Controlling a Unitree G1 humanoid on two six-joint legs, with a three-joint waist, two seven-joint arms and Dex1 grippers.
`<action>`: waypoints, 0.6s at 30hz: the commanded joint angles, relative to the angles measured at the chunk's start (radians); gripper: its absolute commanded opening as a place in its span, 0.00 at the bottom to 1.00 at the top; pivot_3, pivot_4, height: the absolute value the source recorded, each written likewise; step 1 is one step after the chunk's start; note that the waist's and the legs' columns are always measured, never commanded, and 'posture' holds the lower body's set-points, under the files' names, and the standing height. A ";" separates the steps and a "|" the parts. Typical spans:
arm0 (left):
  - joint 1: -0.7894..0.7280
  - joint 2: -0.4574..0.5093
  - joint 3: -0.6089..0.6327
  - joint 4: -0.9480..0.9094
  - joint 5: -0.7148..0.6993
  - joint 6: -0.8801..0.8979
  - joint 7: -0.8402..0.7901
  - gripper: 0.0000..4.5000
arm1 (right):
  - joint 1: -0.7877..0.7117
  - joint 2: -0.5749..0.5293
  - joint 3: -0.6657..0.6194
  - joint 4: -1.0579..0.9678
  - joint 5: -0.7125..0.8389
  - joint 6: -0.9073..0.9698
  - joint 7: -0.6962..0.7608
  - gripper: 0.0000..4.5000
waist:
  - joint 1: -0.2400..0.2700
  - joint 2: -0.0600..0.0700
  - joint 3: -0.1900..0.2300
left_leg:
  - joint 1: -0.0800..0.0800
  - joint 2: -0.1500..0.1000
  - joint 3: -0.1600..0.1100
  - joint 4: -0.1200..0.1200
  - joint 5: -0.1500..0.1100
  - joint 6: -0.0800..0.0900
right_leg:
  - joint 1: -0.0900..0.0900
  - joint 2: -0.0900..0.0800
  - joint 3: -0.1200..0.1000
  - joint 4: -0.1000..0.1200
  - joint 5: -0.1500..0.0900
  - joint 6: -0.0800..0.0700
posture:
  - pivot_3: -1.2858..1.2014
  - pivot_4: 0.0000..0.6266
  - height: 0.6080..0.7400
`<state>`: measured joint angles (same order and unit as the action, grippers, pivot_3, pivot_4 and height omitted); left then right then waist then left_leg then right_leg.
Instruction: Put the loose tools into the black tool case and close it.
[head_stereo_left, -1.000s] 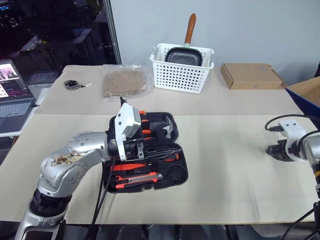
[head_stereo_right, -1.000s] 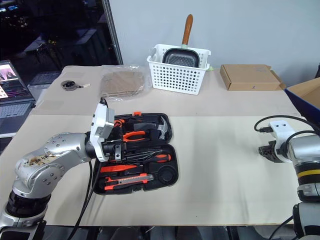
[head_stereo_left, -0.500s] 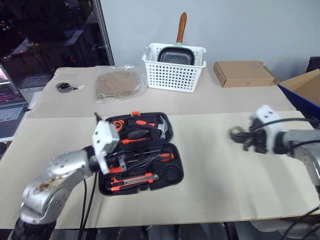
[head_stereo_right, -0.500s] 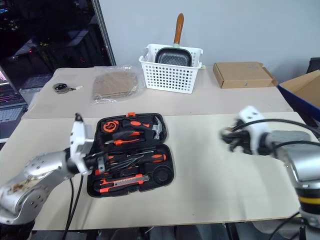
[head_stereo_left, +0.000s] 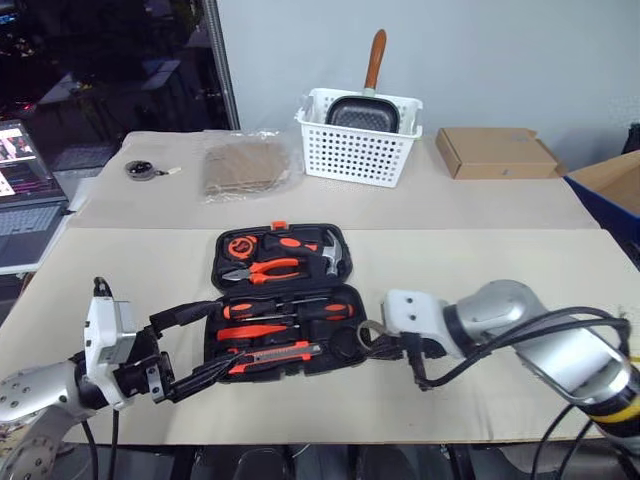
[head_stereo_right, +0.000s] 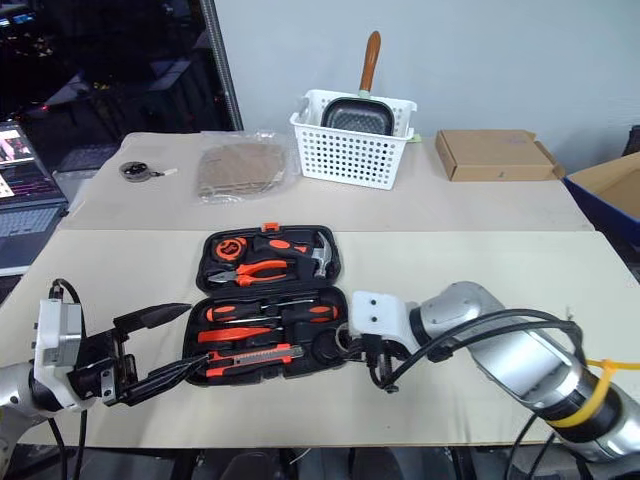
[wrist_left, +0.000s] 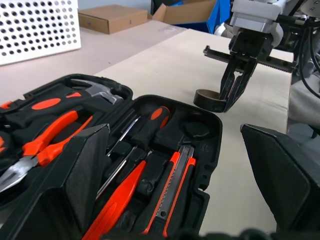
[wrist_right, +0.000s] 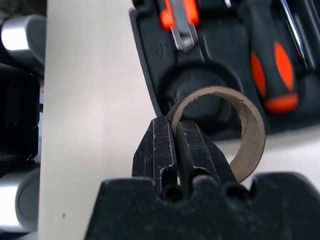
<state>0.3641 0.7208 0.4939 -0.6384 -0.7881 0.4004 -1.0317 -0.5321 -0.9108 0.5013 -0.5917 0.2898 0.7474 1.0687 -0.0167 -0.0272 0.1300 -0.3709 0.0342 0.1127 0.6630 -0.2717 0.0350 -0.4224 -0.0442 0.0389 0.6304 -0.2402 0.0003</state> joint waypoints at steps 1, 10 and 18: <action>0.039 -0.002 0.045 -0.017 0.001 -0.037 -0.018 1.00 | -0.049 0.039 0.043 0.029 -0.051 -0.069 0.044 0.00 | -0.001 0.000 0.000 | 0.000 0.001 0.000 0.000 0.000 0.000 | -0.001 0.000 0.000 0.001 0.000 -0.001 | 0.52 0.24 1.00; 0.123 0.012 0.123 0.016 -0.027 -0.067 -0.127 1.00 | -0.136 0.115 0.133 0.177 -0.157 -0.209 0.161 0.00 | 0.001 0.000 0.000 | 0.000 0.000 0.000 -0.001 0.000 0.000 | -0.001 -0.001 -0.002 0.001 -0.001 -0.001 | 0.52 0.24 1.00; 0.179 0.043 0.218 0.059 -0.030 -0.080 -0.223 1.00 | -0.153 0.150 0.174 0.255 -0.227 -0.277 0.237 0.00 | 0.002 0.000 0.000 | 0.000 0.001 0.000 -0.001 0.000 -0.001 | -0.001 -0.001 -0.004 0.001 -0.001 -0.003 | 0.52 0.24 1.00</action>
<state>0.5425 0.7508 0.6773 -0.5836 -0.8134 0.3437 -1.2355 -0.6728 -0.7645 0.6635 -0.3376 0.0762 0.4952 1.2806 -0.0146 -0.0275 0.1302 -0.3701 0.0350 0.1126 0.6621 -0.2717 0.0341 -0.4231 -0.0452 0.0353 0.6317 -0.2415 -0.0026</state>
